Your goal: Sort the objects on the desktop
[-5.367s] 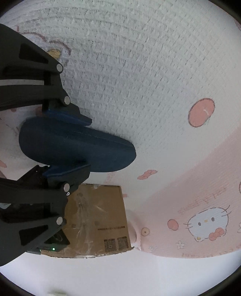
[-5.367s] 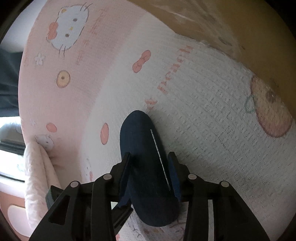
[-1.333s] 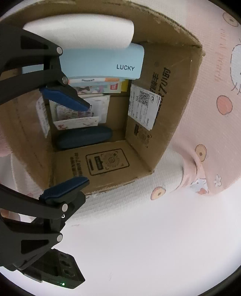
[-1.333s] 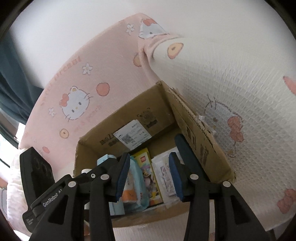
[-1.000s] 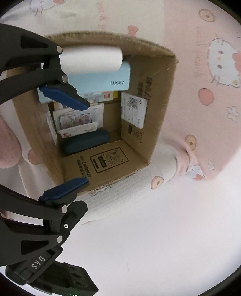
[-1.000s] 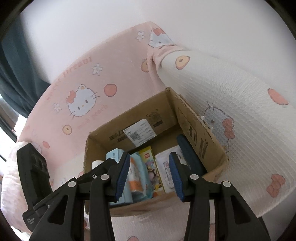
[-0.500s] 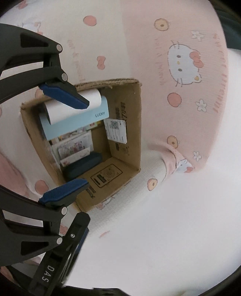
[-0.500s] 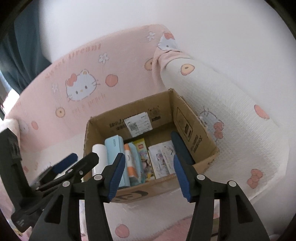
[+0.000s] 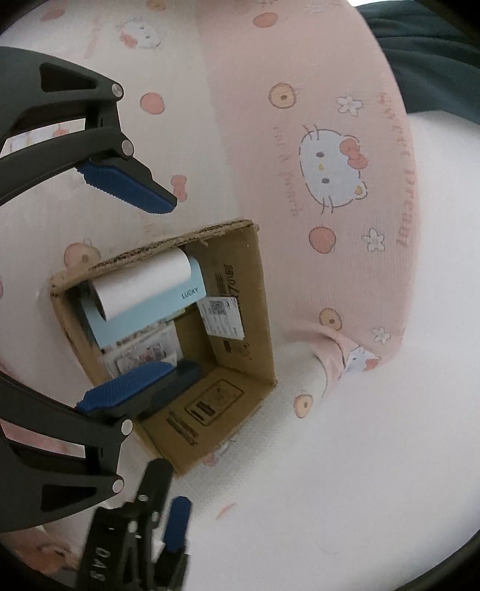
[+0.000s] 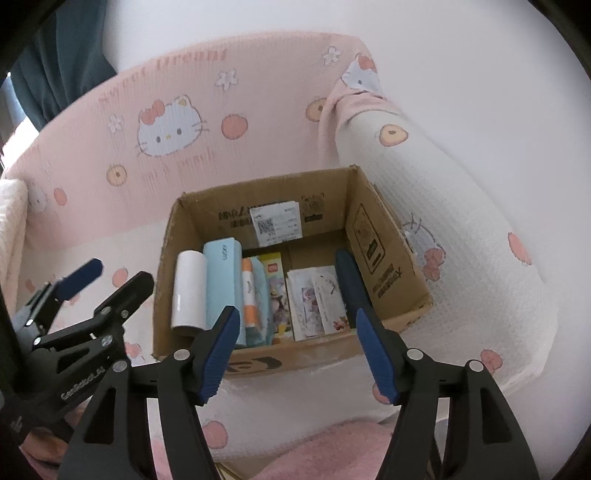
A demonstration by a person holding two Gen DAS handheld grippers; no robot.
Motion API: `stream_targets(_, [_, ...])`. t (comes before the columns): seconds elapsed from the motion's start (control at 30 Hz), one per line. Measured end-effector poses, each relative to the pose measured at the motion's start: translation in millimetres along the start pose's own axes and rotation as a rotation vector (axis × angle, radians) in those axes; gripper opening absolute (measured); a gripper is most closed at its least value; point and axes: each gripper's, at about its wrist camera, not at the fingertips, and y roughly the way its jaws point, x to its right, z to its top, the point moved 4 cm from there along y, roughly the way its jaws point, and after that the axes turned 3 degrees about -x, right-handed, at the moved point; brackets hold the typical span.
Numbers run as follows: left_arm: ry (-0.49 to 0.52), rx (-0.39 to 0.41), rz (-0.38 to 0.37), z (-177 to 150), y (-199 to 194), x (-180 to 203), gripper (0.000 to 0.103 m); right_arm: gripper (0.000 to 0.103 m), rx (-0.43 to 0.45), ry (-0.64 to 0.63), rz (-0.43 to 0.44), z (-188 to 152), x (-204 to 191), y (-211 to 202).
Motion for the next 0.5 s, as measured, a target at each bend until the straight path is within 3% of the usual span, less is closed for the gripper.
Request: stream_targets(0.5, [0.099, -0.012, 0.021, -1, 3, 34, 0.085, 0.064, -0.057, -0.07, -0.043, 3, 11, 13])
